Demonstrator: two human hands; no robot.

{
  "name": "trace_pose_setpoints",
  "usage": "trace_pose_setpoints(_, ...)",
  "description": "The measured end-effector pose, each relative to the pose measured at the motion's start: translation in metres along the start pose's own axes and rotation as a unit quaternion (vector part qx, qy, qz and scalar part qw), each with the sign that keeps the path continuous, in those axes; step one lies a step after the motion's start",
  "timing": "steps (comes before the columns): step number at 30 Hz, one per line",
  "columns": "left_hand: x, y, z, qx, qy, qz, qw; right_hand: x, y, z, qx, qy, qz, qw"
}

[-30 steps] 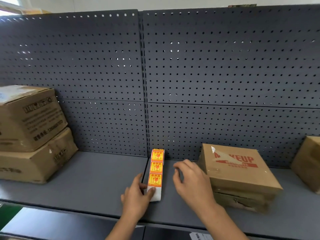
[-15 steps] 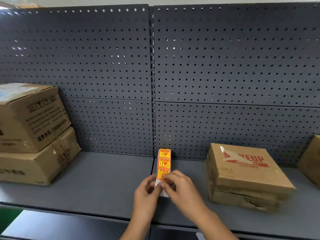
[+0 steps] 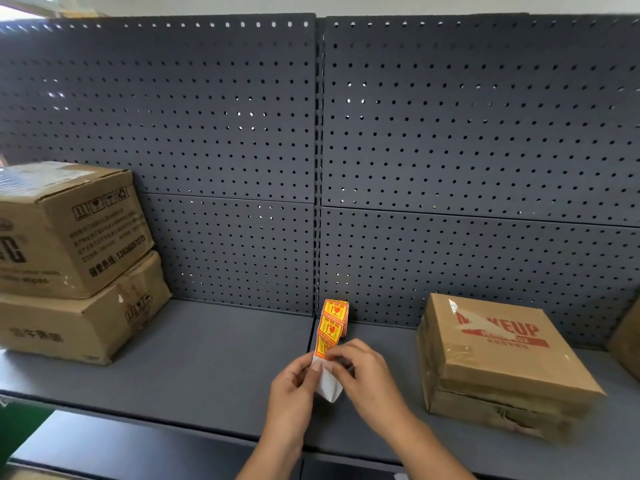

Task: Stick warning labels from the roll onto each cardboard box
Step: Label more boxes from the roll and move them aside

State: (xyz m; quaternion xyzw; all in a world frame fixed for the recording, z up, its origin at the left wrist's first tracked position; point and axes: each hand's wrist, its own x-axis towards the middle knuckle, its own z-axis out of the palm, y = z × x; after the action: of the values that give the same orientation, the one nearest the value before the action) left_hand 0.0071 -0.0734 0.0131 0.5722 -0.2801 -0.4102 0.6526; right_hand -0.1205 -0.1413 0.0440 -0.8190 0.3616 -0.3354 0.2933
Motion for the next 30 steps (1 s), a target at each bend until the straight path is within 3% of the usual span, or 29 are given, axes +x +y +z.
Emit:
trace_pose_setpoints(6, 0.000, 0.007, 0.000, 0.000, -0.034, -0.008, 0.999, 0.006, 0.007, 0.000, -0.014, 0.017, -0.003, 1.000)
trace_pose_setpoints(10, 0.000, 0.003, 0.001, 0.021, -0.021, -0.009, 1.000, 0.005, 0.011, -0.002, -0.091, 0.010, -0.023, 0.996)
trace_pose_setpoints(15, -0.003, 0.004, 0.003, 0.068, -0.029, 0.034, 0.997, 0.006, 0.011, -0.006, -0.129, 0.014, -0.041, 0.991)
trace_pose_setpoints(30, 0.008, -0.004, 0.004, 0.138, -0.025, 0.095, 0.986, 0.014, 0.016, -0.007, -0.093, -0.026, -0.035, 0.995)
